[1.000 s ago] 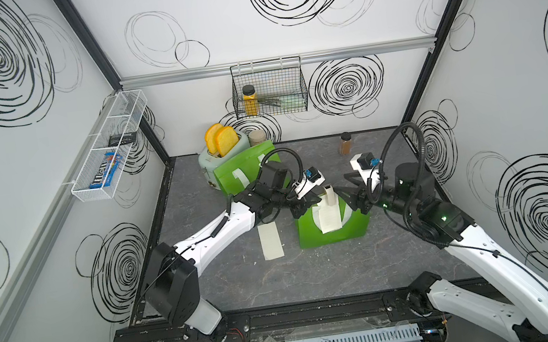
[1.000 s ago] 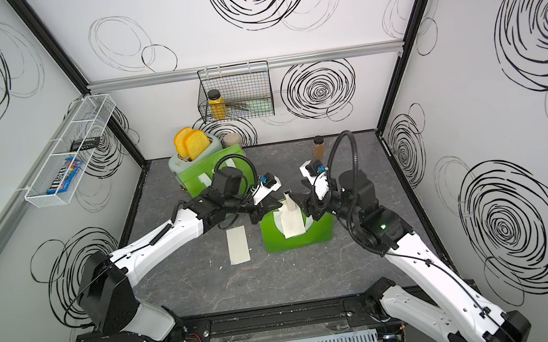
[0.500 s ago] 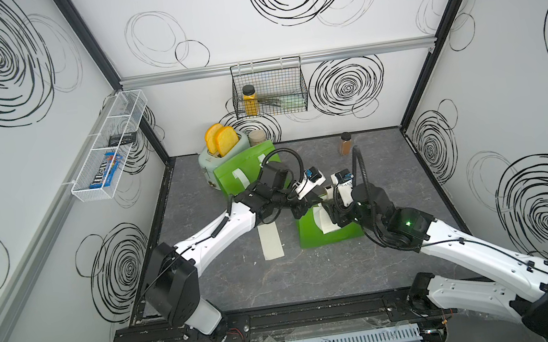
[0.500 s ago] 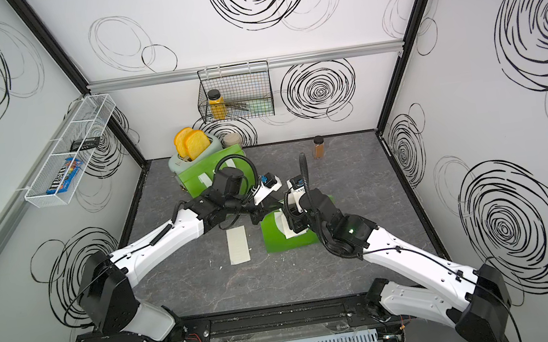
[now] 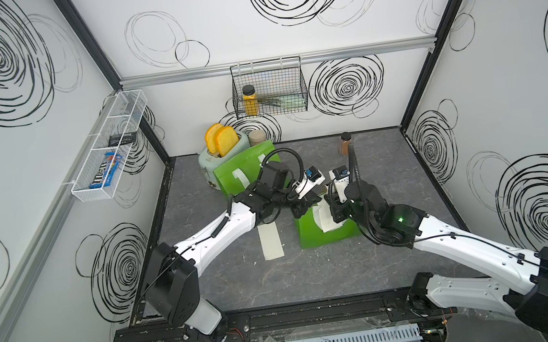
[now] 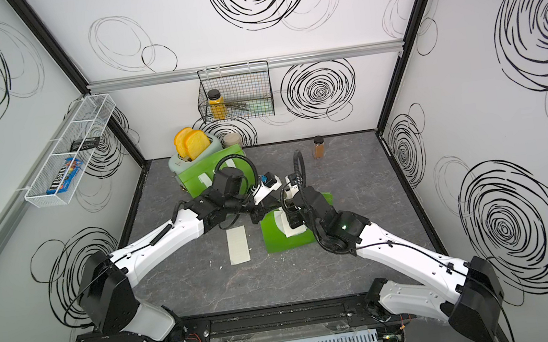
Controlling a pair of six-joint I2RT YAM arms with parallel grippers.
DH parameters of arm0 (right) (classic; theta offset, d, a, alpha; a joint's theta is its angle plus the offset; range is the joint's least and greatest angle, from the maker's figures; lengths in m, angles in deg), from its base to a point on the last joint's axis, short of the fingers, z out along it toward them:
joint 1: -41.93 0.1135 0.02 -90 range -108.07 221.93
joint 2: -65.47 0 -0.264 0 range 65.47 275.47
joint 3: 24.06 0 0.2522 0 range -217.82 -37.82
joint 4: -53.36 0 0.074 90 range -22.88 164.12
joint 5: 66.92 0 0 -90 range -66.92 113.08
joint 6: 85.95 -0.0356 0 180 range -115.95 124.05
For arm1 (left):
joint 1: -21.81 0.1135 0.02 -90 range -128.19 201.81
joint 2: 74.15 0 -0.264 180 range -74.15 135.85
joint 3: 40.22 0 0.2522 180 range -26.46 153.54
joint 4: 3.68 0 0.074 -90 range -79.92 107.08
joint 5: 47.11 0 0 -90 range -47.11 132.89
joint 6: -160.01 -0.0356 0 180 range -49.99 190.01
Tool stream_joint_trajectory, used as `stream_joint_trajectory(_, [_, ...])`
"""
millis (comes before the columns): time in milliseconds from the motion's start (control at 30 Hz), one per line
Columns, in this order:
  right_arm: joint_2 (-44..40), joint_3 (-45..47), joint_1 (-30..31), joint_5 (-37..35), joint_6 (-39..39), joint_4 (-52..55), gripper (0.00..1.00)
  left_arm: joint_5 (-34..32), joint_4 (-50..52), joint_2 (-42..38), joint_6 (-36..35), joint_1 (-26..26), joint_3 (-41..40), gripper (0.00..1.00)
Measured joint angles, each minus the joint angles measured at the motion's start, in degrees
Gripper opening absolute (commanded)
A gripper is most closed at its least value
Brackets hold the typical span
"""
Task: Staple the receipts to the bags
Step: Pick up the stapler from the takeout bag.
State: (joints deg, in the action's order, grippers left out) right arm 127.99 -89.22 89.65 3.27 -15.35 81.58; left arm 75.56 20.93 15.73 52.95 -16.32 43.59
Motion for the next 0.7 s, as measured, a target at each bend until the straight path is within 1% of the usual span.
stream_joint_trajectory(167, [0.24, -4.17, -0.37, -3.39, 0.72, -0.11, 0.06, -0.33, -0.33, 0.0, 0.26, -0.11, 0.0, 0.0])
stream_joint_trajectory(267, [0.09, -7.78, -3.69, -4.48, 1.29, -0.22, 0.06, -0.33, -0.7, 0.04, 0.74, -0.61, 0.02, 0.0])
stream_joint_trajectory(433, [-2.54, -9.94, -15.08, -4.24, 0.76, 0.96, 0.06, -1.07, -1.88, 1.95, 2.14, -1.16, 1.88, 0.0])
stream_joint_trajectory(533, [-6.16, -8.79, -21.92, -3.15, -0.09, 3.37, 0.05, -2.4, -2.25, 5.84, 3.04, -1.36, 6.38, 0.0])
stream_joint_trajectory(700, [-13.57, -3.41, -31.93, 1.4, -1.99, 9.46, 0.05, -5.27, -3.37, 14.36, 4.04, -1.36, 16.68, 0.0])
